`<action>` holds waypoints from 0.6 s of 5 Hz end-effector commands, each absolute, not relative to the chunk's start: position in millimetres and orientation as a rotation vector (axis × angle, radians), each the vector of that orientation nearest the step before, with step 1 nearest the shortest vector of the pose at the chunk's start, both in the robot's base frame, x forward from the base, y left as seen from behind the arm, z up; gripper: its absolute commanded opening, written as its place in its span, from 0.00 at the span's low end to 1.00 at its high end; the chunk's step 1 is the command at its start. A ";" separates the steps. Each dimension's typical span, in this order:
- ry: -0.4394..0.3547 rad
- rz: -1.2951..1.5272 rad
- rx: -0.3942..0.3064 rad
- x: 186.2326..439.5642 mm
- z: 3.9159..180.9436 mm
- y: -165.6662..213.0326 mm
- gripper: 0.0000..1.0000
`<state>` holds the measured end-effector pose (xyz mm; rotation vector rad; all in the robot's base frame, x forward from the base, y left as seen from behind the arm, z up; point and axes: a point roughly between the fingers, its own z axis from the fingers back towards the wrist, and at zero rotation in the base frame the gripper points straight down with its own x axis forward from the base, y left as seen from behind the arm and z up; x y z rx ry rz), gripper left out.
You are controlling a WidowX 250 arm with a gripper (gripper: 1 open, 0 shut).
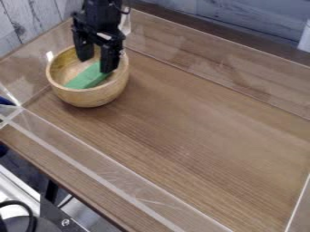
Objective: Remove the green block from inside the brown bowl and put it on the table
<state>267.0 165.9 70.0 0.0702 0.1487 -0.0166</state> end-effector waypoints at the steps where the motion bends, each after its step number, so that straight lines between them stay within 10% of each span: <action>1: 0.091 0.020 0.011 273.2 80.6 181.2 1.00; 3: 0.129 0.049 -0.066 273.4 59.9 187.2 1.00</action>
